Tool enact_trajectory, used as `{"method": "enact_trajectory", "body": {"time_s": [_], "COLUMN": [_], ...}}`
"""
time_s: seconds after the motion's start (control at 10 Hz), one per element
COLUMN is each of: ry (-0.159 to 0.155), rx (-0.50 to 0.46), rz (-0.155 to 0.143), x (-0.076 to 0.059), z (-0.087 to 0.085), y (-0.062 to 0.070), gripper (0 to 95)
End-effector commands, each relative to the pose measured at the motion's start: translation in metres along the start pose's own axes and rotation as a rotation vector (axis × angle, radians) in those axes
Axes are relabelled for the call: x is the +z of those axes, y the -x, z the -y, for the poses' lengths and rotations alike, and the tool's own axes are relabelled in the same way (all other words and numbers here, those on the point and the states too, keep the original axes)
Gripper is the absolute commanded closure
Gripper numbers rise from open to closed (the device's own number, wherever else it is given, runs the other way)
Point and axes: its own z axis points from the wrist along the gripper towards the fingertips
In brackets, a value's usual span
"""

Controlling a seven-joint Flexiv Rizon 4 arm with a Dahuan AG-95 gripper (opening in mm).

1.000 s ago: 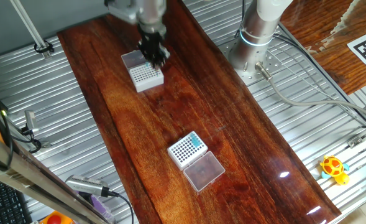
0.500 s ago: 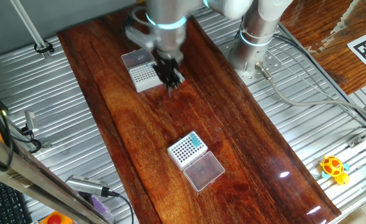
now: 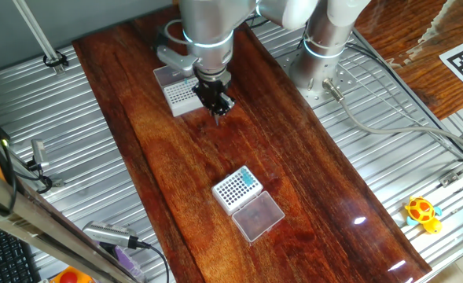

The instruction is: Transfer all medium pipette tips from one holder to another

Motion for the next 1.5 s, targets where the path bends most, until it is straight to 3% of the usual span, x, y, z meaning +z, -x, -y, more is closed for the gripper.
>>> {"method": "enact_trajectory", "body": {"time_s": [0.1,0.3,0.6,1.0,1.5], "ry": [0.040,0.024,0.027,0.026,0.030], "rx": [-0.027,0.067,0.144,0.199,0.175], "rz": [0.018,0.028,0.065,0.087,0.090], "x": [-0.003,0.001,0.010,0.009,0.008], "z": [-0.064,-0.111,-0.145,-0.155,-0.136], "y": [0.039,0.061,0.074,0.084,0.082], "gripper": [95.0,95.0,95.0,95.0,95.0]}}
